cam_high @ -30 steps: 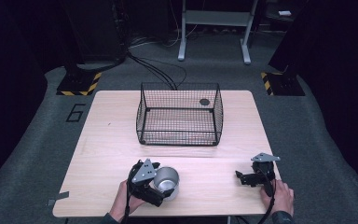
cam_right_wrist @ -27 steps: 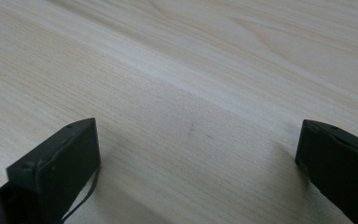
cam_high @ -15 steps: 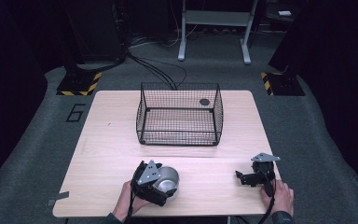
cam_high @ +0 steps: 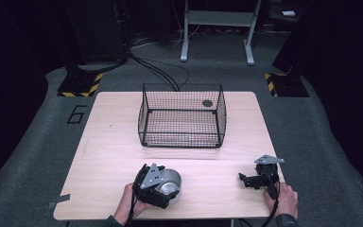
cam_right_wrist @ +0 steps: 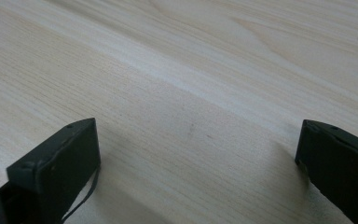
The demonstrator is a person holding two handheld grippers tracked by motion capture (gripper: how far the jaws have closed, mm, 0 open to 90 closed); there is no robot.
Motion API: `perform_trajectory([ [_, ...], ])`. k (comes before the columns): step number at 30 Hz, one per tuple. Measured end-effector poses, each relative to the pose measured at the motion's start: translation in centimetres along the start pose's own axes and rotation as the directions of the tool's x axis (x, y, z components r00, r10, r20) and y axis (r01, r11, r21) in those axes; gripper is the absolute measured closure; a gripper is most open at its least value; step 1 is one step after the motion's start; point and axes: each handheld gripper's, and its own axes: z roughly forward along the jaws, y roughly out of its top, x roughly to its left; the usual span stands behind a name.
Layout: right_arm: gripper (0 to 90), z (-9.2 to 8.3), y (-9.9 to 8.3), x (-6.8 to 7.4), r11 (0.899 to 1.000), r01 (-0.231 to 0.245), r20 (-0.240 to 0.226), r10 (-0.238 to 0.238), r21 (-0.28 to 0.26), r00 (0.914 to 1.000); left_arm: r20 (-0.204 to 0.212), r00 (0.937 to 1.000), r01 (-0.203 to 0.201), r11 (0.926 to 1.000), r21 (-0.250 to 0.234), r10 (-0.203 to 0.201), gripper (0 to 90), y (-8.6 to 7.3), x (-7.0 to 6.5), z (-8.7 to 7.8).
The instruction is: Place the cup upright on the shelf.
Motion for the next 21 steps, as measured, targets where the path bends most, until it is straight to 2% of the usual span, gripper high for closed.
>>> perform_trajectory([
  [6, 0.0, 0.0, 0.0, 0.0, 1.0, 0.0, 0.0, 0.0, -0.001, 1.0, 0.018, 0.9998, 0.006, 0.9997, -0.023, -0.006, 6.5, 0.0, 0.1, -0.3],
  [11, 0.0, 0.0, 0.0, 0.0, 1.0, 0.001, 0.0, -0.001, 0.004, 1.0, 0.005, 1.0, 0.008, 0.9991, -0.041, -0.008, 6.5, 0.3, 0.5, -0.9],
  [21, 0.0, 0.0, 0.0, 0.0, 1.0, 0.0, -0.001, 0.0, -0.001, 1.0, -0.026, 0.9996, 0.004, 0.999, -0.045, -0.005, 6.5, 1.2, 1.8, -1.9],
])
